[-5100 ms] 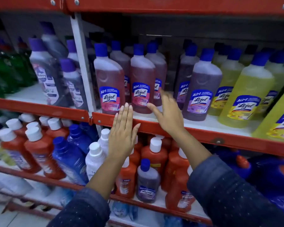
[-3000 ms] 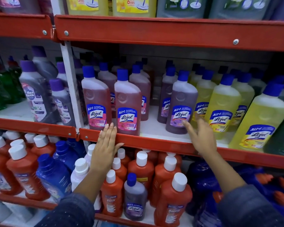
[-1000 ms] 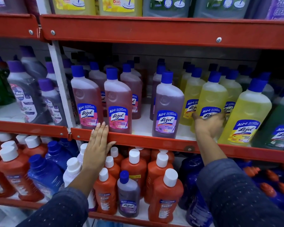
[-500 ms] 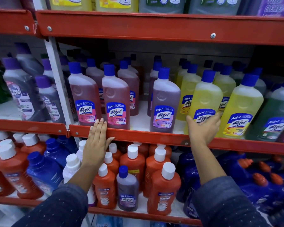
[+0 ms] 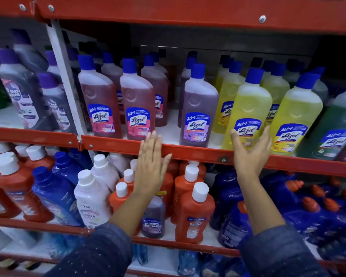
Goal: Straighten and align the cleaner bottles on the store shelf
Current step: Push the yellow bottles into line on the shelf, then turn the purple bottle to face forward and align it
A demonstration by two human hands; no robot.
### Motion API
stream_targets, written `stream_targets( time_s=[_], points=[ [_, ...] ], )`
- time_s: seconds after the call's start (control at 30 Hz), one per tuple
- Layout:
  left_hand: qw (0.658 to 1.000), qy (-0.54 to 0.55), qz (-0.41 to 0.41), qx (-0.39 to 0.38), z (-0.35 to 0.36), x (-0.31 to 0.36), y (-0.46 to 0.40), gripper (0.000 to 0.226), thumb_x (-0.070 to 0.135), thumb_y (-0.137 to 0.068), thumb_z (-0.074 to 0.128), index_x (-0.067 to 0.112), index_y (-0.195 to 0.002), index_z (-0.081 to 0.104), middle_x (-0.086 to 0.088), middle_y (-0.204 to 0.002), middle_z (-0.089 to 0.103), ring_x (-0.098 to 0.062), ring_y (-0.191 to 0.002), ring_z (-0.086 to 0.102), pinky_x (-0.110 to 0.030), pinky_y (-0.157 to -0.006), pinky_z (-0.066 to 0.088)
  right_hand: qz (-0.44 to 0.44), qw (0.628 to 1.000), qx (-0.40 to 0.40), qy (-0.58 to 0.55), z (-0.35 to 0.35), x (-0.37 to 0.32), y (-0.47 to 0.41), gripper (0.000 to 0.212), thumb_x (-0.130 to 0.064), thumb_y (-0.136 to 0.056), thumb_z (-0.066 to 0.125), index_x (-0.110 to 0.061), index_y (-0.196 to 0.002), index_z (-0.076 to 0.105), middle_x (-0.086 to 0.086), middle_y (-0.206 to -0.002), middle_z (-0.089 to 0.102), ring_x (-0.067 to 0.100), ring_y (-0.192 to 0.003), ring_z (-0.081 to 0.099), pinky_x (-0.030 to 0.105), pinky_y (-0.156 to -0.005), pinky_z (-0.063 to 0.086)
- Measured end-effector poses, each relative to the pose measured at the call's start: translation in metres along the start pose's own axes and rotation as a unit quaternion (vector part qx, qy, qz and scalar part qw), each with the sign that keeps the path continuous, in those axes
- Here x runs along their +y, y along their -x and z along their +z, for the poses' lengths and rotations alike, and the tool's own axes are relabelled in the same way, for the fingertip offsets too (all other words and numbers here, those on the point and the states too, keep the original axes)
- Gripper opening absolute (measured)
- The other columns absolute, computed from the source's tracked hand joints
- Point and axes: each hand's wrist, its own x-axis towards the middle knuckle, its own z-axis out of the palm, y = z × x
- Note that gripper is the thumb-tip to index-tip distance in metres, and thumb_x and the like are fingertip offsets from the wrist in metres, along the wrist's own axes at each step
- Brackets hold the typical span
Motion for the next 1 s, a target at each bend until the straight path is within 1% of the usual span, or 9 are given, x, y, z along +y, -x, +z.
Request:
stream_targets(
  time_s=[0.2, 0.3, 0.43, 0.53, 0.6, 0.7, 0.83, 0.93, 1.0],
  points=[
    [0.991, 0.109, 0.070, -0.031, 0.023, 0.085, -0.023, 0.046, 0.026, -0.097, 0.045, 0.002, -0.136, 0.043, -0.016, -0.138, 0.052, -0.026, -0.127, 0.047, -0.034, -0.108, 0.037, -0.013, 0.998, -0.053, -0.033, -0.024, 0.011, -0.010, 0.069, -0.041, -0.087, 0.066, -0.011, -0.144, 0.039, 0.007, -0.147, 0.046, 0.017, -0.133, 0.046, 0.037, -0.111, 0.042],
    [0.984, 0.149, 0.087, -0.053, 0.033, 0.118, -0.039, 0.046, 0.022, -0.096, 0.047, 0.002, -0.137, 0.043, -0.015, -0.139, 0.051, -0.025, -0.127, 0.047, -0.028, -0.107, 0.032, -0.028, 0.995, -0.080, -0.048, -0.031, 0.017, -0.016, 0.065, -0.037, -0.089, 0.063, -0.011, -0.143, 0.038, 0.009, -0.146, 0.048, 0.019, -0.131, 0.050, 0.040, -0.108, 0.045],
    [0.972, 0.225, 0.018, -0.072, 0.042, 0.143, -0.049, 0.053, 0.030, -0.097, 0.040, 0.005, -0.143, 0.034, -0.015, -0.144, 0.045, -0.026, -0.131, 0.043, -0.031, -0.103, 0.037, -0.043, 0.990, -0.127, -0.050, -0.035, 0.026, -0.020, 0.066, -0.040, -0.090, 0.057, -0.009, -0.144, 0.037, 0.011, -0.146, 0.048, 0.019, -0.134, 0.047, 0.043, -0.110, 0.043],
    [0.960, 0.269, -0.035, -0.067, 0.048, 0.153, -0.049, 0.054, 0.030, -0.097, 0.041, 0.004, -0.143, 0.034, -0.014, -0.143, 0.046, -0.022, -0.131, 0.043, -0.016, -0.100, 0.029, -0.048, 0.985, -0.153, -0.059, -0.038, 0.030, -0.023, 0.063, -0.037, -0.089, 0.055, -0.008, -0.143, 0.039, 0.010, -0.143, 0.051, 0.017, -0.132, 0.050, 0.042, -0.109, 0.045],
    [0.956, 0.282, -0.058, -0.060, 0.048, 0.157, -0.051, 0.052, 0.029, -0.097, 0.042, 0.004, -0.142, 0.036, -0.012, -0.142, 0.048, -0.019, -0.129, 0.044, -0.013, -0.098, 0.028, -0.050, 0.983, -0.167, -0.060, -0.039, 0.033, -0.024, 0.058, -0.029, -0.091, 0.055, -0.009, -0.143, 0.040, 0.009, -0.143, 0.052, 0.016, -0.131, 0.051, 0.041, -0.109, 0.045],
    [0.951, 0.293, -0.082, -0.053, 0.047, 0.160, -0.051, 0.050, 0.029, -0.097, 0.042, 0.006, -0.141, 0.039, -0.010, -0.140, 0.051, -0.016, -0.125, 0.046, -0.013, -0.096, 0.031, -0.056, 0.979, -0.178, -0.077, -0.042, 0.035, -0.027, 0.052, -0.020, -0.093, 0.056, -0.008, -0.142, 0.043, 0.008, -0.142, 0.054, 0.012, -0.129, 0.053, 0.035, -0.108, 0.046],
    [0.949, 0.298, -0.089, -0.057, 0.047, 0.161, -0.048, 0.052, 0.032, -0.097, 0.040, 0.008, -0.143, 0.037, -0.009, -0.141, 0.051, -0.016, -0.127, 0.048, -0.025, -0.103, 0.039, -0.060, 0.975, -0.195, -0.091, -0.047, 0.035, -0.030, 0.045, -0.008, -0.094, 0.054, -0.006, -0.139, 0.047, 0.004, -0.135, 0.060, -0.005, -0.116, 0.058, 0.015, -0.099, 0.048],
    [0.948, 0.298, -0.100, -0.051, 0.048, 0.160, -0.046, 0.053, 0.033, -0.096, 0.040, 0.006, -0.143, 0.036, -0.010, -0.143, 0.049, -0.017, -0.131, 0.046, -0.034, -0.106, 0.040, -0.060, 0.969, -0.216, -0.103, -0.050, 0.035, -0.031, 0.046, -0.007, -0.095, 0.053, -0.005, -0.140, 0.046, 0.002, -0.135, 0.060, -0.003, -0.118, 0.059, 0.018, -0.100, 0.049],
    [0.946, 0.301, -0.108, -0.049, 0.048, 0.161, -0.045, 0.054, 0.032, -0.096, 0.040, 0.005, -0.142, 0.036, -0.011, -0.144, 0.047, -0.018, -0.132, 0.044, -0.036, -0.107, 0.039, -0.062, 0.966, -0.229, -0.106, -0.051, 0.037, -0.032, 0.046, -0.003, -0.095, 0.052, -0.002, -0.140, 0.045, -0.009, -0.130, 0.058, -0.013, -0.111, 0.058, 0.009, -0.094, 0.047]
  ],
)
